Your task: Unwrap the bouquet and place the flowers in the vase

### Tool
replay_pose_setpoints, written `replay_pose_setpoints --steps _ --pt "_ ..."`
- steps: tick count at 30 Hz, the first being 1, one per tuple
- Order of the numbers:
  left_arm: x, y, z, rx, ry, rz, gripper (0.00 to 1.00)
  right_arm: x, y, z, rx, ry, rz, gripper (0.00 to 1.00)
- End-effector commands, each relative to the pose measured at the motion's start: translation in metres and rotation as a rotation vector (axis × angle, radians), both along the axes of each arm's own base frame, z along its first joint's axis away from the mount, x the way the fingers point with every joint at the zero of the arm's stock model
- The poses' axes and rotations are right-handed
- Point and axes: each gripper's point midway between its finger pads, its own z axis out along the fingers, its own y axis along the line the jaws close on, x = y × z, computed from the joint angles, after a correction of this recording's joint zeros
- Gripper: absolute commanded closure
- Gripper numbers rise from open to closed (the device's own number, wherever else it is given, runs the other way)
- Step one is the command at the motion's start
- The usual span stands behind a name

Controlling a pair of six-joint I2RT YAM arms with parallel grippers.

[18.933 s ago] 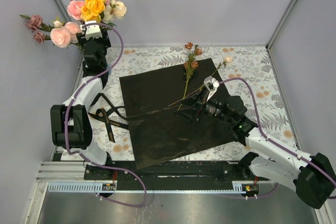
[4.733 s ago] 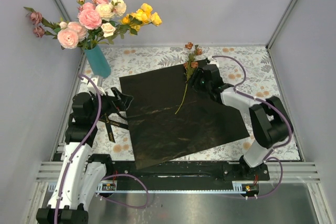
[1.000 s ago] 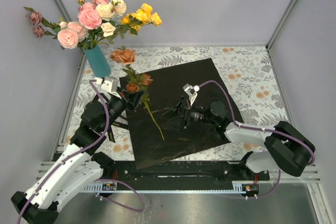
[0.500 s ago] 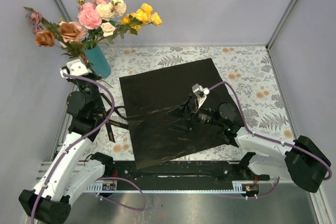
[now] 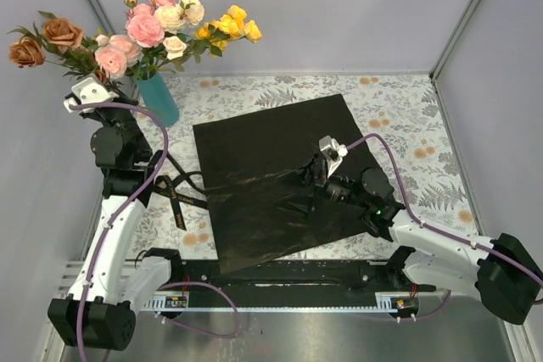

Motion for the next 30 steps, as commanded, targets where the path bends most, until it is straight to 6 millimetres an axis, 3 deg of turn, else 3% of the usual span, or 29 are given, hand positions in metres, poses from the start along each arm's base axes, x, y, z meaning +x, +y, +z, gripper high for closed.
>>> replay_pose_setpoints --steps 1,11,19,24,30 --pt "-0.002 -0.003 0.034 -0.001 -0.117 -0.049 1.00 0.002 -0.003 0.018 0.032 -0.066 -0.034 0.01" --pt "0.009 -0.005 0.045 0.064 -0.202 -0.087 1.00 0.004 -0.006 0.021 0.034 -0.078 -0.060 0.01" --pt "0.031 -0.017 0.053 0.137 -0.242 -0.148 1.00 0.006 -0.007 0.022 0.034 -0.089 -0.070 0.01" --pt "0.046 0.000 0.061 0.192 -0.211 -0.062 1.00 0.006 -0.008 0.021 0.024 -0.096 -0.078 0.01" --pt "0.061 0.002 0.060 0.238 -0.182 -0.041 1.00 0.006 -0.010 0.026 0.024 -0.122 -0.090 0.01"
